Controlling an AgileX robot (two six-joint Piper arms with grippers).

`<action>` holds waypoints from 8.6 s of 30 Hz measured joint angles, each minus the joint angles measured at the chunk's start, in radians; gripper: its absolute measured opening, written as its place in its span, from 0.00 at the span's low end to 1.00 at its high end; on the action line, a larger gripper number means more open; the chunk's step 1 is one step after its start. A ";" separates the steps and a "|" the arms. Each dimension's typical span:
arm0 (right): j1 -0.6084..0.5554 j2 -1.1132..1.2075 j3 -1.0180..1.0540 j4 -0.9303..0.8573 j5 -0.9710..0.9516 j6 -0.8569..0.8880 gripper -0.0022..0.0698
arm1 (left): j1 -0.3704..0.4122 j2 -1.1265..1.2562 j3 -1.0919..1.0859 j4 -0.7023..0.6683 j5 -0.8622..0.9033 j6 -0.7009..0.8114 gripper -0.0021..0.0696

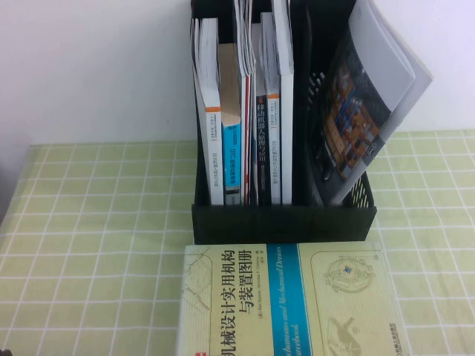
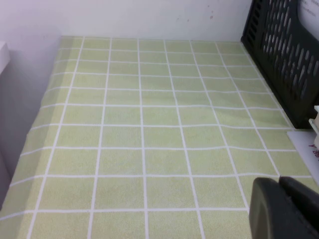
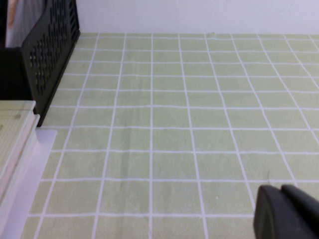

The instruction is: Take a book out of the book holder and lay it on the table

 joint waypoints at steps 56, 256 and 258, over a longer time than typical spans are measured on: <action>0.000 0.000 0.000 0.000 -0.004 0.000 0.03 | 0.000 0.000 0.000 0.000 0.000 0.012 0.03; 0.590 1.354 -0.918 1.433 -0.338 -1.287 0.11 | -0.309 1.874 -1.799 -0.677 0.323 0.692 0.03; 0.590 1.356 -0.928 1.433 -0.338 -1.305 0.11 | -0.309 1.875 -1.806 -0.637 0.323 0.649 0.03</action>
